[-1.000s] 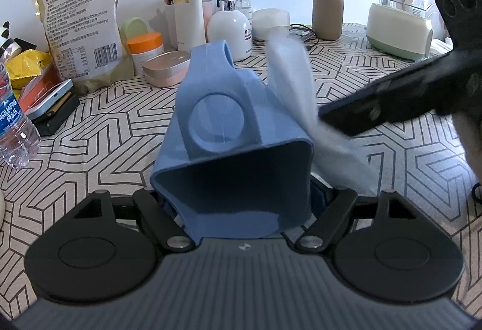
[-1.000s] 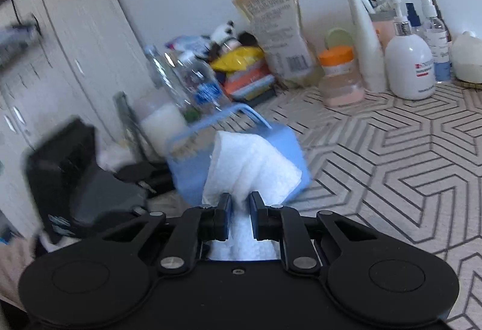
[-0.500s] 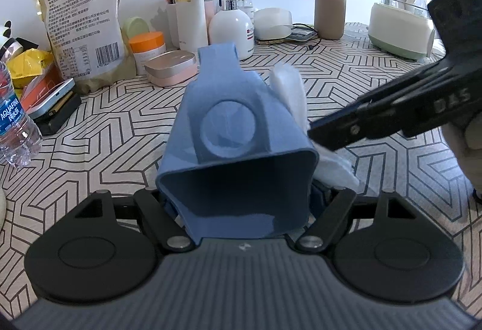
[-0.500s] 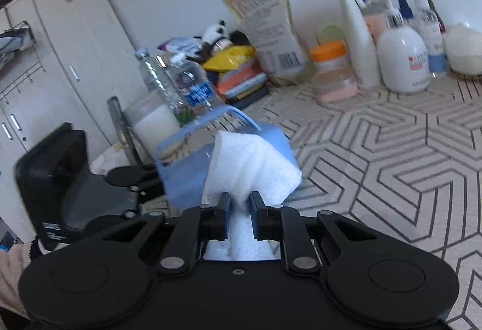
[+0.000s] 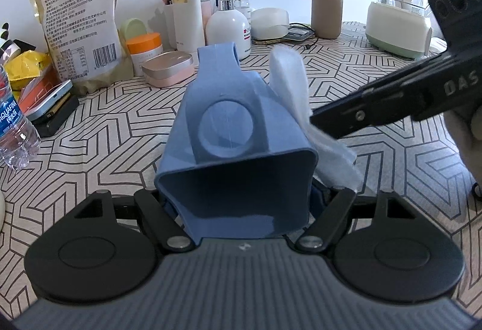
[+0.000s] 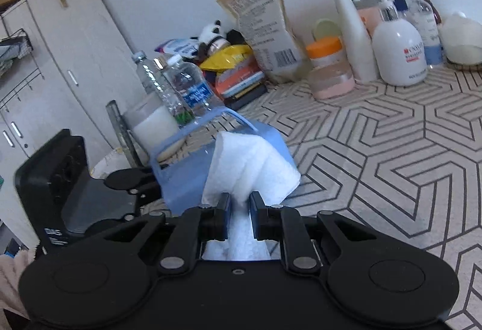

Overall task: Clean container
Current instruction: 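Wipe the tissue across the container's handle edge with the right tool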

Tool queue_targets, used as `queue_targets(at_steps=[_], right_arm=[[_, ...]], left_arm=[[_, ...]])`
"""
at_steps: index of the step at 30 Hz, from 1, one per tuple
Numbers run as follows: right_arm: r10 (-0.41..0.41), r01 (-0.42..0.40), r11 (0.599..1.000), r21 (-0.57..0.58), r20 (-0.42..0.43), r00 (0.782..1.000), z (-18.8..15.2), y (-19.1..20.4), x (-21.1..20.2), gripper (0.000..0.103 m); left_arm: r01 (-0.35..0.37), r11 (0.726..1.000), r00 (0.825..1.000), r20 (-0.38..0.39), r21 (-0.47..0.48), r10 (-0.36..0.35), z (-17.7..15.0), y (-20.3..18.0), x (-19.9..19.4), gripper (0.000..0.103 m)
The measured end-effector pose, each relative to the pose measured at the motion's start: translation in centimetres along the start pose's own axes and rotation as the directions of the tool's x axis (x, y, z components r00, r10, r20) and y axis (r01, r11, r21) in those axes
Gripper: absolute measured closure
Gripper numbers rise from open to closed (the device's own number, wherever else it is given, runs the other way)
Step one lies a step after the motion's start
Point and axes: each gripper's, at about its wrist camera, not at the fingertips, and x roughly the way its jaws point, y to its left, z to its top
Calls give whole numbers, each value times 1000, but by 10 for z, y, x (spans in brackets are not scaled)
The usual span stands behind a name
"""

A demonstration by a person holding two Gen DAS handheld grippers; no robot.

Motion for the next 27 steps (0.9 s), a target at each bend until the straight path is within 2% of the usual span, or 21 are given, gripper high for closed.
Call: queue_targets(at_steps=[8,12,19,27], right_arm=[[73,-73,997,-4,32,997,3,4,-7,84],[70,-70,998,9,23,997,3,-1,-5,84],[5,-3,998,68,-26,1000,-1,-14,6,84],[36,-36,998,46,3,999,1,-5,-1,84]], left_arm=[[-3,1000,1000,2,-9,3,-1,-2,-1,26],[6,1000,1000,4,-8,-6,-1,-2,-1,26],[6,1000,1000,0,-3,-6,-1,-3,-1,27],[7,1000,1000,-1,-2,-7,-1,-3,-1,27]])
